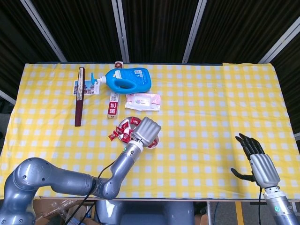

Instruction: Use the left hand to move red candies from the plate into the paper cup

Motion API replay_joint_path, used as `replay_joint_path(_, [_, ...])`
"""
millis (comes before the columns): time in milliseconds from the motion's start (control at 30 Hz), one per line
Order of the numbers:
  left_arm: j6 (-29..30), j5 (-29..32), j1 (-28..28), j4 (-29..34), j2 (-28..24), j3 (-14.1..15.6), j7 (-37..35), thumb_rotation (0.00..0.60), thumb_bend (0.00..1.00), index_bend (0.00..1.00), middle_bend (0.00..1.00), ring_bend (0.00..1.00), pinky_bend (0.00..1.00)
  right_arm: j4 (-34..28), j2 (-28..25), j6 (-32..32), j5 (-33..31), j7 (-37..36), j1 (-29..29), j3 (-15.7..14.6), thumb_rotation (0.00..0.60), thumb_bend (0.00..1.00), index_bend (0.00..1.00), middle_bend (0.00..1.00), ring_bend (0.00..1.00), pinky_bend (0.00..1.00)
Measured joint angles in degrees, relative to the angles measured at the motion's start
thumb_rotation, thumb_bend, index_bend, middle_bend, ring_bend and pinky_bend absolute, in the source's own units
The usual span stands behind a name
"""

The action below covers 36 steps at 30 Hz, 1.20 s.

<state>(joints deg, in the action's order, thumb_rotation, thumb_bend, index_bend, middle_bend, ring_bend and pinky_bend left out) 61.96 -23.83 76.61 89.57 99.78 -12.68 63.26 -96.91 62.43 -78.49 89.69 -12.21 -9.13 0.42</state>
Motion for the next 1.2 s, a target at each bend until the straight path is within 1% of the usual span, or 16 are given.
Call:
replay_joint_path(133, [0.2, -0.1, 0.0, 0.1, -0.1, 0.1, -0.2, 0.6, 0.34, 0.53, 0.61, 0.84, 0.91, 0.0, 0.0, 0.0, 0.0, 0.0, 0.0, 0.0, 0.6, 0.28, 0.0, 0.0, 0.0, 0.0])
replay_joint_path(267, [0.4, -0.3, 0.0, 0.2, -0.1, 0.1, -0.6, 0.6, 0.34, 0.48, 0.61, 0.84, 0.91, 0.0, 0.0, 0.0, 0.0, 0.0, 0.0, 0.0, 0.6, 0.28, 0.0, 0.0, 0.0, 0.0])
replay_joint_path(467, [0.5, -0.1, -0.1, 0.9, -0.8, 0.4, -0.5, 0.6, 0.34, 0.48, 0.62, 0.84, 0.91, 0.0, 0.0, -0.1, 0.0, 0.0, 0.0, 0.0, 0.6, 0.28, 0.0, 0.0, 0.0, 0.0])
replay_joint_path(633, [0.9, 0.2, -0.2, 2.2, -1.6, 0.8, -0.3, 0.6, 0.34, 0.45, 0.61, 0.84, 0.91, 0.0, 0.0, -0.1, 0.1, 0.1, 0.0, 0.0, 0.6, 0.28, 0.0, 0.0, 0.0, 0.0])
replay_joint_path(800, [1.6, 0.1, -0.5, 3.3, -2.3, 0.7, -0.8, 0.6, 0.34, 0.41, 0.55, 0.82, 0.91, 0.0, 0.0, -0.2, 0.0, 0.2, 0.1, 0.0, 0.6, 0.28, 0.0, 0.0, 0.0, 0.0])
replay_joint_path(867, [2.2, -0.3, -0.8, 3.8, -2.8, 0.6, -1.2, 0.6, 0.34, 0.37, 0.5, 0.82, 0.91, 0.0, 0.0, -0.3, 0.0, 0.2, 0.1, 0.0, 0.6, 0.28, 0.0, 0.0, 0.0, 0.0])
replay_joint_path(933, [2.8, -0.7, -1.1, 4.1, -3.1, 0.4, -1.7, 0.6, 0.3, 0.31, 0.44, 0.82, 0.91, 0.0, 0.0, -0.3, 0.1, 0.1, 0.1, 0.0, 0.6, 0.28, 0.0, 0.0, 0.0, 0.0])
replay_joint_path(967, [3.4, -1.0, -1.4, 4.4, -3.5, 0.3, -2.2, 0.6, 0.29, 0.3, 0.44, 0.82, 0.91, 0.0, 0.0, -0.3, 0.1, 0.1, 0.1, 0.0, 0.6, 0.28, 0.0, 0.0, 0.0, 0.0])
replay_joint_path(1000, [4.0, -1.2, -1.8, 4.7, -3.9, 0.3, -2.6, 0.6, 0.26, 0.28, 0.45, 0.82, 0.91, 0.0, 0.0, -0.4, 0.1, 0.1, 0.1, 0.0, 0.6, 0.28, 0.0, 0.0, 0.0, 0.0])
replay_joint_path(1067, [5.2, -1.5, -2.5, 5.2, -4.5, 0.2, -3.1, 0.6, 0.23, 0.26, 0.51, 0.82, 0.91, 0.0, 0.0, -0.4, 0.1, 0.0, 0.2, 0.0, 0.6, 0.28, 0.0, 0.0, 0.0, 0.0])
replay_joint_path(1100, [5.8, -1.6, -2.9, 5.4, -4.9, 0.2, -3.4, 0.6, 0.22, 0.27, 0.58, 0.82, 0.91, 0.0, 0.0, -0.4, 0.1, 0.0, 0.2, 0.0, 0.6, 0.28, 0.0, 0.0, 0.0, 0.0])
replay_joint_path(1200, [8.3, -1.9, -4.6, 5.9, -5.8, 0.5, -4.5, 0.6, 0.22, 0.31, 0.71, 0.86, 0.91, 0.1, 0.0, -0.3, 0.1, 0.0, 0.1, 0.0, 0.6, 0.28, 0.0, 0.0, 0.0, 0.0])
